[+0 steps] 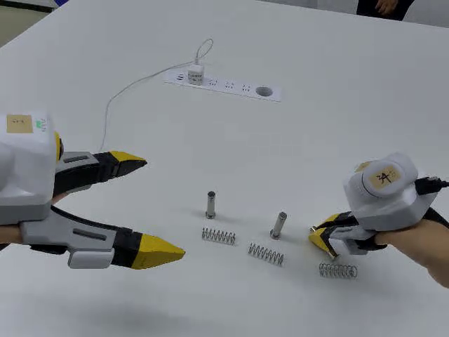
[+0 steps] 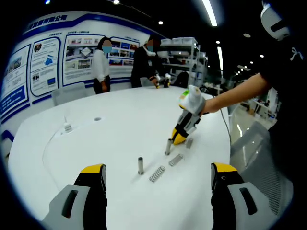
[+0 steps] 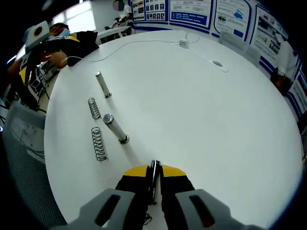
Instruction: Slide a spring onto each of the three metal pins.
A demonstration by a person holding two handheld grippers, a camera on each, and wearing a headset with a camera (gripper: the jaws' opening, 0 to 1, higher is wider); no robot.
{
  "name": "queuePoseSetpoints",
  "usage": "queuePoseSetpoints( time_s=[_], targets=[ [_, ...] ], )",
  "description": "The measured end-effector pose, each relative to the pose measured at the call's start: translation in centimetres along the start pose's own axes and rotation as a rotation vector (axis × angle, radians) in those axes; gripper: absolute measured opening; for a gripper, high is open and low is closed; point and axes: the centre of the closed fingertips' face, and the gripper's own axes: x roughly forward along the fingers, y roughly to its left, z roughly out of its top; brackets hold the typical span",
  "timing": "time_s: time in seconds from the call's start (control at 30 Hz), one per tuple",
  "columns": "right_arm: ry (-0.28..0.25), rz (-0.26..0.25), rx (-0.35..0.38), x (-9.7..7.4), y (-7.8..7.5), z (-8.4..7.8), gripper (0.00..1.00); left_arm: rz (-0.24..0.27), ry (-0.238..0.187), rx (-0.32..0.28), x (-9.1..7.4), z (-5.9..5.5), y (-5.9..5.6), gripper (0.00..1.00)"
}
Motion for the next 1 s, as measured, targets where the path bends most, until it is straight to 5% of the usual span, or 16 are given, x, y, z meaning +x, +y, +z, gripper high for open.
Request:
queuePoseSetpoints(
  time_s=[0.47, 1.0],
  targets=[
    [0.013, -0.003, -0.013, -0.01, 0.00, -0.08, 0.07, 0.000, -0.002, 0.001, -0.23, 0.11, -0.49, 0.92],
    [-0.043, -0.023, -0.034, -0.79, 0.21, 0.53, 0.07, 0.005, -0.035, -0.005, -0.67, 0.88, -0.39, 0.91]
  ],
)
